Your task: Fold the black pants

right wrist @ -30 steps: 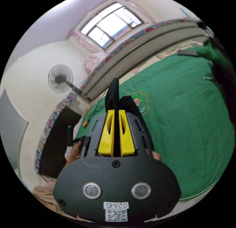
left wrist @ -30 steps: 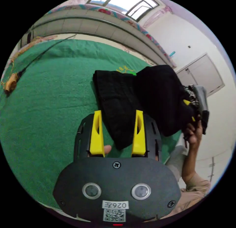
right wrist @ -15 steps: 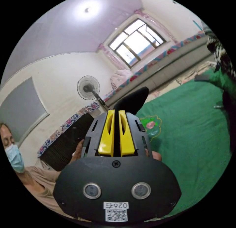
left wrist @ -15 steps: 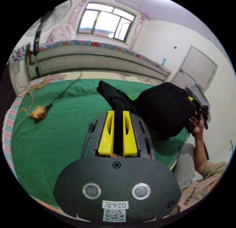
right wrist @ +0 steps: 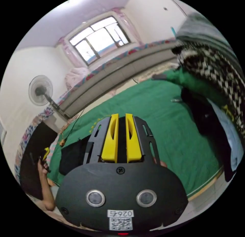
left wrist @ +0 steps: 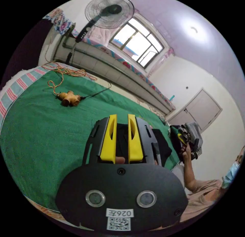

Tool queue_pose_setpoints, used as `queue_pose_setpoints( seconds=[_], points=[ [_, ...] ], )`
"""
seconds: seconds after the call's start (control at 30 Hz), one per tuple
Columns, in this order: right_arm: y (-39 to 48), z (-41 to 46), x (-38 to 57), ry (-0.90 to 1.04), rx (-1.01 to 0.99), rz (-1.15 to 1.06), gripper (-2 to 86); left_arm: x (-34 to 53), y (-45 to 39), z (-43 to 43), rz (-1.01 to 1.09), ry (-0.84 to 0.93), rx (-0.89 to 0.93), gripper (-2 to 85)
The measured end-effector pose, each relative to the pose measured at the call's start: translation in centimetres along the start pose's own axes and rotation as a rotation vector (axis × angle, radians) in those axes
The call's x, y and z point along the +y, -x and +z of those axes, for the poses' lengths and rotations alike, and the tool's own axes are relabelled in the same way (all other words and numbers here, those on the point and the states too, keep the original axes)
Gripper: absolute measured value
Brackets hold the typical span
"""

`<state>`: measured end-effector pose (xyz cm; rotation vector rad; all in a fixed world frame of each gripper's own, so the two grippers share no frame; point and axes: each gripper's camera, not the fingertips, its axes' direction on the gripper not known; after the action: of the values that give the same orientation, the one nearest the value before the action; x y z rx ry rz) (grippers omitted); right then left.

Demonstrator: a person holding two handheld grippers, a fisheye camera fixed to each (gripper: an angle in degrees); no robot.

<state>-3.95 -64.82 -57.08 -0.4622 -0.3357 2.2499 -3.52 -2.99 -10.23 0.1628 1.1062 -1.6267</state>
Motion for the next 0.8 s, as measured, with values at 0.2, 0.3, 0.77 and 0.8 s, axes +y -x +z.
queue_pose_setpoints(
  seconds=[0.2, 0.3, 0.77, 0.8],
  points=[
    [10.7, 3.9, 3.7, 0.196, -0.189, -0.465, 4.2, -0.1, -2.6, 8.6, 0.126, 0.321, -0.162, 18.0],
    [16.0, 7.5, 8.2, 0.42, -0.221, -0.67, 4.8, 0.3, -3.0, 12.5, 0.131, 0.45, -0.206, 21.2],
    [19.4, 10.3, 13.9, 0.656, -0.117, -0.836, -0.9, 2.3, -5.9, 18.3, 0.324, 0.555, -0.409, 6.3],
    [19.1, 10.1, 13.6, 0.654, -0.127, -0.819, -1.0, 2.2, -5.9, 17.9, 0.339, 0.552, -0.369, 4.0]
  ],
)
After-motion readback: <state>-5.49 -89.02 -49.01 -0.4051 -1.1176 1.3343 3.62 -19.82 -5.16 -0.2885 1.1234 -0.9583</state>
